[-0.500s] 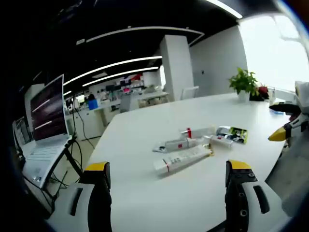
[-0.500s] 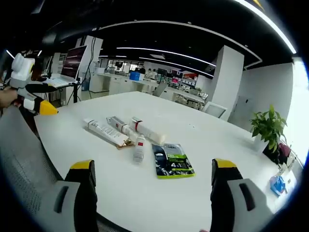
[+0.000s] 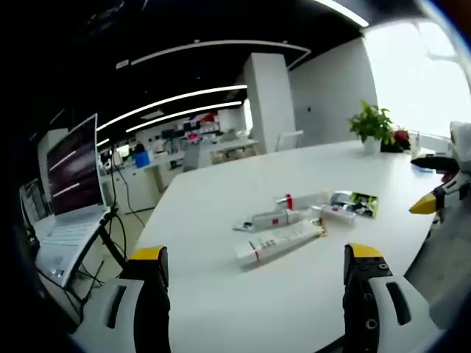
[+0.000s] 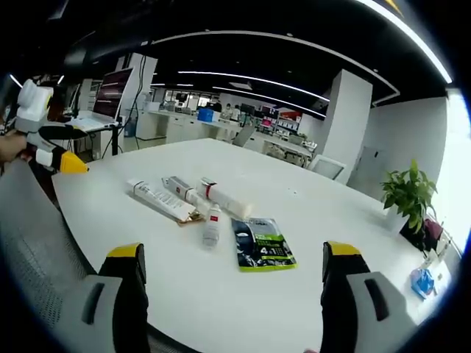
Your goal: Arrange the skincare products in the storage area until every visible bottle or jar stands upright without overlapping.
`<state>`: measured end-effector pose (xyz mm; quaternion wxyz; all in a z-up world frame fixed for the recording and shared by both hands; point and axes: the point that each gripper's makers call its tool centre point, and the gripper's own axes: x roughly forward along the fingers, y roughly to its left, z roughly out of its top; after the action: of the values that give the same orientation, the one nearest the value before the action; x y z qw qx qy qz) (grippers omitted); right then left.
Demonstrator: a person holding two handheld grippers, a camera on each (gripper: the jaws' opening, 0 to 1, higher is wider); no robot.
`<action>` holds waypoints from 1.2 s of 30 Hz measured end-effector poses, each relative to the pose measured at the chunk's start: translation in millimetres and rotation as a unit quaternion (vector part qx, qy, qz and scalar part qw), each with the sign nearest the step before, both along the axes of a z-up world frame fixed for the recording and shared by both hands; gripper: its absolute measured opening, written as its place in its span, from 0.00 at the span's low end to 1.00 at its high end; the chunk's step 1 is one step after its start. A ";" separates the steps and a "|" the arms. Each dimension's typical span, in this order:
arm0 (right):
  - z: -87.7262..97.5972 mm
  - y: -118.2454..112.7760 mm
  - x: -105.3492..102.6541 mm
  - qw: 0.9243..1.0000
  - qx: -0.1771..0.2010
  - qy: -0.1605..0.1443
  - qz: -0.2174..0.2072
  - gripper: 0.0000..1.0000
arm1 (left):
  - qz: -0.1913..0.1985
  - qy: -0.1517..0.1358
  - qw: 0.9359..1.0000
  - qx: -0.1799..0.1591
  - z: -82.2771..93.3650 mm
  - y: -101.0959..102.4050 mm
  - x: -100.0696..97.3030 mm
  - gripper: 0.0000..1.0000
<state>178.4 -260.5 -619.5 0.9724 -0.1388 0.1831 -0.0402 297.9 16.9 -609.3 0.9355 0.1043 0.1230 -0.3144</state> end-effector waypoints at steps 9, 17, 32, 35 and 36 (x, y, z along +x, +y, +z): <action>-0.3 0.4 0.3 1.000 -0.001 0.002 0.000 1.00 | -0.003 -0.002 1.000 0.006 -0.6 -1.0 -0.5 0.97; -1.5 1.3 0.5 1.000 -0.004 0.007 0.003 1.00 | -0.004 -0.001 1.000 0.008 -0.9 -1.3 -0.8 0.97; -4.1 1.9 -0.4 1.000 -0.016 0.024 0.007 1.00 | -0.009 -0.002 1.000 0.020 -3.6 -2.6 -2.1 0.97; -4.4 0.9 0.1 1.000 -0.009 0.028 0.007 1.00 | -0.010 -0.001 1.000 0.020 -3.8 -3.1 -2.4 0.97; -4.5 0.3 0.4 1.000 -0.008 0.029 0.008 1.00 | -0.010 0.000 1.000 0.020 -4.0 -3.0 -2.4 0.97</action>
<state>178.8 -260.2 -624.0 0.9658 -0.1490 0.2101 -0.0299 295.6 13.9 -613.4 0.9300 0.1247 0.1282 -0.3212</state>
